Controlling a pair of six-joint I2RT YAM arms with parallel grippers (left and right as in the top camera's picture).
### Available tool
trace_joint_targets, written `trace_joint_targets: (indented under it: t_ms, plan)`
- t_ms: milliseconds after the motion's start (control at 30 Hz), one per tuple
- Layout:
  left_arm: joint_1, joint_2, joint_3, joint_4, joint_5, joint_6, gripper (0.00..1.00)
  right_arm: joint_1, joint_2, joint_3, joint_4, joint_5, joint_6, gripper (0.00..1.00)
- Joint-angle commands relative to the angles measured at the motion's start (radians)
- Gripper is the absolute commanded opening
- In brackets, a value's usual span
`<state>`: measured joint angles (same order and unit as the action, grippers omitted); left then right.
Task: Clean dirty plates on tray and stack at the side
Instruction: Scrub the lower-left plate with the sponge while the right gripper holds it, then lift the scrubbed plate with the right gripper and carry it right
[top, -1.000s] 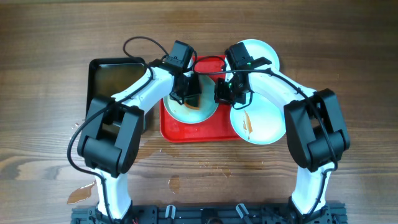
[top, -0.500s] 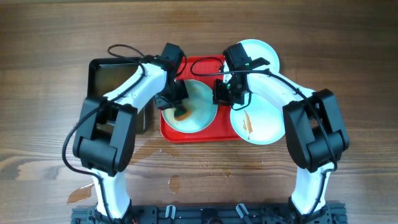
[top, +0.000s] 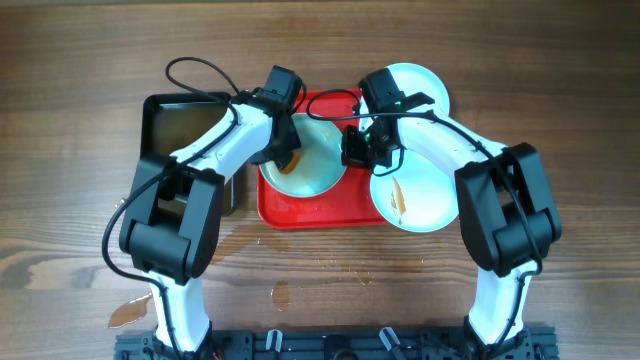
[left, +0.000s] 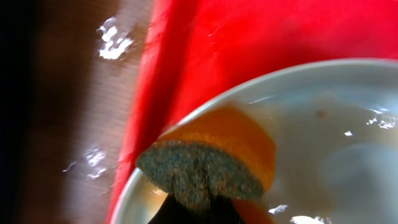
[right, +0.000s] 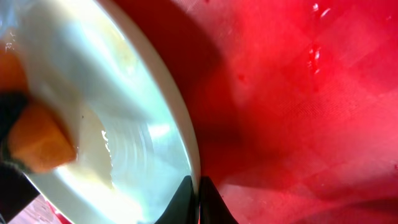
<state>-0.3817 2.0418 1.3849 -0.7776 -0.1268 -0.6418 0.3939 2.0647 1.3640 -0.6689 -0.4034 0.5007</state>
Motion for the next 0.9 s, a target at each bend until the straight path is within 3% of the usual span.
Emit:
trace_joint_targets:
  t_ms: [0,133,200,267,367,400,567,667,800,833,867]
  plan:
    - [0.004,0.027,-0.029,-0.181,0.04,0.004,0.04,-0.005,0.024,0.002,-0.008,0.01,-0.004,0.05]
    - [0.002,0.027,-0.029,-0.155,0.5,0.232,0.04,-0.005,0.024,0.002,-0.006,0.01,-0.004,0.04]
    - [0.003,0.027,-0.029,-0.094,0.571,0.256,0.04,-0.005,0.024,0.002,-0.008,0.01,-0.004,0.04]
    - [0.009,0.027,-0.029,0.023,0.486,0.221,0.04,-0.005,0.024,0.002,-0.008,0.01,-0.004,0.04]
    - [0.012,0.027,-0.029,0.155,0.139,0.063,0.04,-0.005,0.024,0.002,-0.008,0.01,-0.004,0.04]
    - [0.012,0.025,-0.024,0.164,0.087,0.049,0.04,-0.005,0.024,0.002,-0.006,0.01,-0.003,0.05]
    - [0.018,-0.089,0.081,-0.038,0.08,0.051,0.04,-0.005,0.024,0.002,-0.005,0.01,-0.004,0.06]
    - [0.047,-0.246,0.09,-0.181,0.06,0.061,0.04,-0.005,0.024,0.002,-0.003,0.013,-0.004,0.1]
    - [0.136,-0.375,0.09,-0.306,0.02,0.128,0.04,-0.005,0.024,0.002,0.042,0.013,0.001,0.32]
    - [0.167,-0.376,0.09,-0.326,0.02,0.141,0.04,-0.004,0.024,0.002,0.053,0.013,0.012,0.25]
    - [0.186,-0.373,0.087,-0.333,0.02,0.141,0.04,-0.004,0.024,0.002,0.057,0.013,0.018,0.06]
